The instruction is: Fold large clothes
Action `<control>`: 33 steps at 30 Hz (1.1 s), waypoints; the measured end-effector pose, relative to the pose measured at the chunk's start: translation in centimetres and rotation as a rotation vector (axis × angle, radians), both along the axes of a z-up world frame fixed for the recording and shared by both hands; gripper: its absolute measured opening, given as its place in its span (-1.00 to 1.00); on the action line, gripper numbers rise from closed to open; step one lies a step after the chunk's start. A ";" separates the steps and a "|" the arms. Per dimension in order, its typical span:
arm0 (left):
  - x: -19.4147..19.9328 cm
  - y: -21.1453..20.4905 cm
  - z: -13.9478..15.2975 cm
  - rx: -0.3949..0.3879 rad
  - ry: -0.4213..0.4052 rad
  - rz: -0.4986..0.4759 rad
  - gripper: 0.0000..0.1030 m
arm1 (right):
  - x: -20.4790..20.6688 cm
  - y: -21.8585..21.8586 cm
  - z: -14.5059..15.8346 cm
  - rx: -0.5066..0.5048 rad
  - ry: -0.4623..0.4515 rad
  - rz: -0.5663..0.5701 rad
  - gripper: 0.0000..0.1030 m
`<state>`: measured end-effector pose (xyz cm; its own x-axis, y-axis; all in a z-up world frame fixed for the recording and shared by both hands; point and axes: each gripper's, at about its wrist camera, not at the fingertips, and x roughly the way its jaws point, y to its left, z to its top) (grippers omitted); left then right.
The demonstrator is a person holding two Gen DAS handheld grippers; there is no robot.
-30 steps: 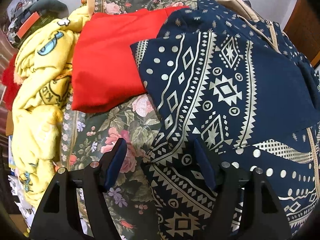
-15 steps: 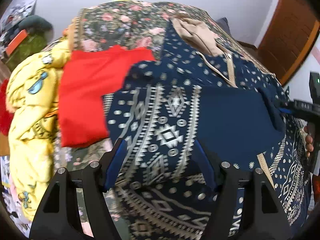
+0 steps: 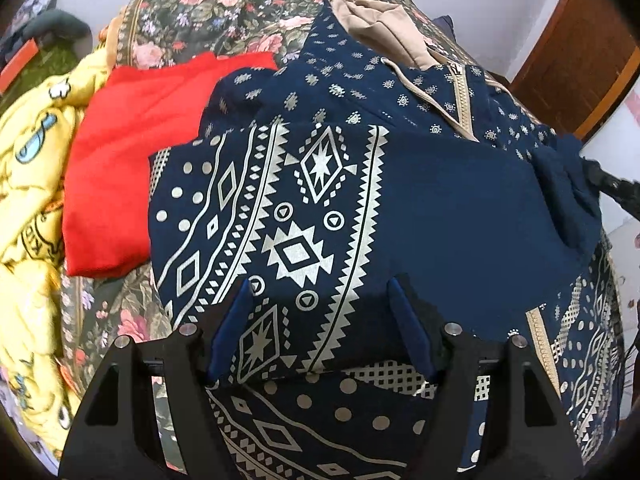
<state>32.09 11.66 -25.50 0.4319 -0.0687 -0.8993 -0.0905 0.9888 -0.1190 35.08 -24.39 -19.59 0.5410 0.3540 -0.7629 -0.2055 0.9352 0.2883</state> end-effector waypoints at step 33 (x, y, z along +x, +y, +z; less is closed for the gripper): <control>0.7 -7.6 8.7 0.023 -0.171 -0.096 0.49 | -5.3 -13.3 0.2 -0.012 0.022 -0.268 0.36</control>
<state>32.79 4.07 -16.85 0.5706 -0.0968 -0.8155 0.0240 0.9946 -0.1013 29.73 -37.72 -19.38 0.5976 0.1915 -0.7786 0.0560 0.9587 0.2788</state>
